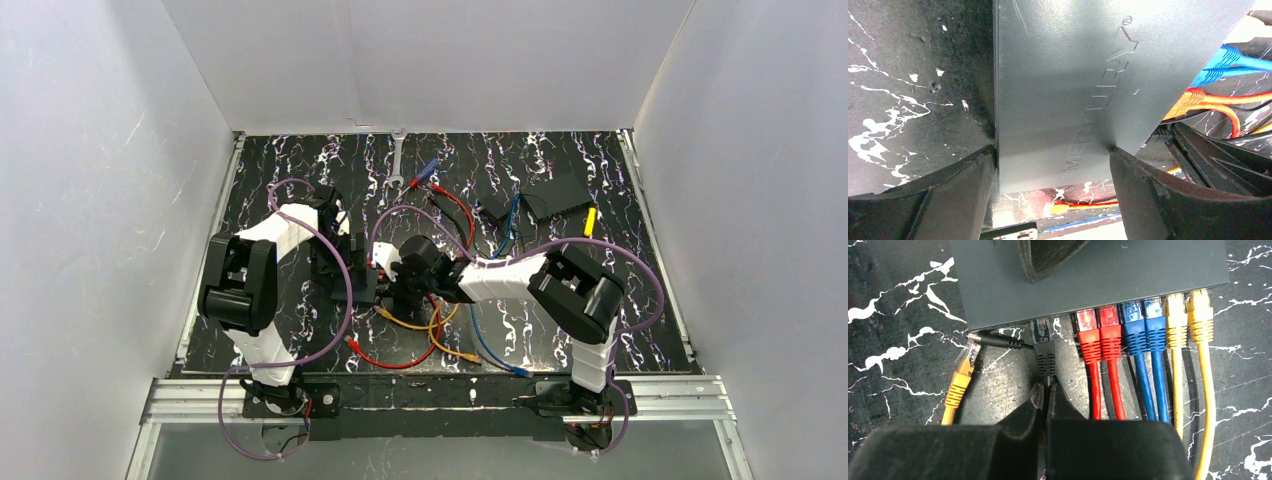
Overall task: Insert the plug into the switch port
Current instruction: Insert the connector into the switch port, then pick up the plug from the center of the board, then place the plug at the center of the board.
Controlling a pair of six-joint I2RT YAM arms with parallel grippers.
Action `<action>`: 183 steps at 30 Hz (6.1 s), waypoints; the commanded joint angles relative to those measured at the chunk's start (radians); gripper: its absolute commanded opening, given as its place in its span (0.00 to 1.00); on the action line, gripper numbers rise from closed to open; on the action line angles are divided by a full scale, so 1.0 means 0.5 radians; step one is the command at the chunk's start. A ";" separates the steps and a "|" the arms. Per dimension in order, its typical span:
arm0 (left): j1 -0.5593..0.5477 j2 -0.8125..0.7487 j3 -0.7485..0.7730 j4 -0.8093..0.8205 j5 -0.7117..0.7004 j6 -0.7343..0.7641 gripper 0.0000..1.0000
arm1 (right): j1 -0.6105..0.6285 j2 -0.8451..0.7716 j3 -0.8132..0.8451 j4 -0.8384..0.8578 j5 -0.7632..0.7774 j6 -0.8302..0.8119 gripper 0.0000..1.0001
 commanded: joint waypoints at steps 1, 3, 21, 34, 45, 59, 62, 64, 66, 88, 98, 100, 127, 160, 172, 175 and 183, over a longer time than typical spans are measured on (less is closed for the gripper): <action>-0.047 0.082 -0.041 -0.056 0.238 -0.011 0.79 | 0.014 0.067 0.136 0.180 -0.103 0.038 0.01; -0.057 0.083 -0.040 -0.056 0.249 -0.008 0.79 | 0.014 0.069 0.162 0.194 -0.123 0.052 0.01; -0.198 0.055 -0.046 -0.018 0.453 0.062 0.78 | 0.034 0.127 0.387 0.279 -0.197 0.058 0.01; -0.059 -0.059 -0.028 -0.089 -0.059 -0.023 0.79 | -0.008 -0.187 0.159 0.099 0.128 0.071 0.30; -0.028 -0.378 -0.078 -0.109 -0.275 -0.022 0.84 | -0.205 -0.943 -0.193 -0.178 0.915 0.353 0.91; -0.046 -1.289 -0.240 -0.075 -0.583 0.015 0.98 | -0.793 -0.759 -0.081 -0.671 1.151 0.113 0.99; -0.100 -1.401 -0.255 -0.074 -0.640 0.021 0.98 | -0.901 -0.641 -0.035 -0.668 1.039 -0.031 0.99; -0.135 -1.455 -0.261 -0.077 -0.644 0.027 0.98 | -0.963 -0.548 0.000 -0.647 1.004 -0.136 0.99; -0.171 -1.490 -0.265 -0.074 -0.661 0.031 0.98 | -1.019 -0.493 0.014 -0.588 0.984 -0.244 0.99; -0.332 -1.540 -0.289 -0.077 -0.753 0.054 0.98 | -1.450 0.157 0.608 -0.794 -0.303 -0.816 0.94; -0.332 -1.507 -0.292 -0.074 -0.745 0.058 0.98 | -1.546 0.363 0.779 -1.132 -0.439 -0.836 0.77; -0.330 -1.502 -0.289 -0.071 -0.745 0.058 0.98 | -1.559 0.362 0.781 -1.185 -0.468 -0.809 0.69; -0.331 -1.479 -0.213 0.058 -0.381 0.078 0.98 | -1.177 -0.335 1.817 -1.398 0.171 0.117 0.01; -1.133 -0.628 -0.470 2.405 -0.550 -0.134 0.86 | -0.774 -0.791 1.232 -0.781 0.052 0.801 0.01; -1.193 -0.168 -0.402 3.069 -0.814 -0.189 0.69 | -0.754 -0.907 1.018 -0.683 0.084 0.870 0.01; -1.191 -0.148 -0.378 3.116 -0.795 -0.171 0.47 | -0.754 -0.929 0.982 -0.693 0.112 0.869 0.01; -1.191 -0.423 -0.405 3.123 -0.899 0.038 0.00 | -0.756 -1.001 0.891 -0.684 0.281 0.819 0.01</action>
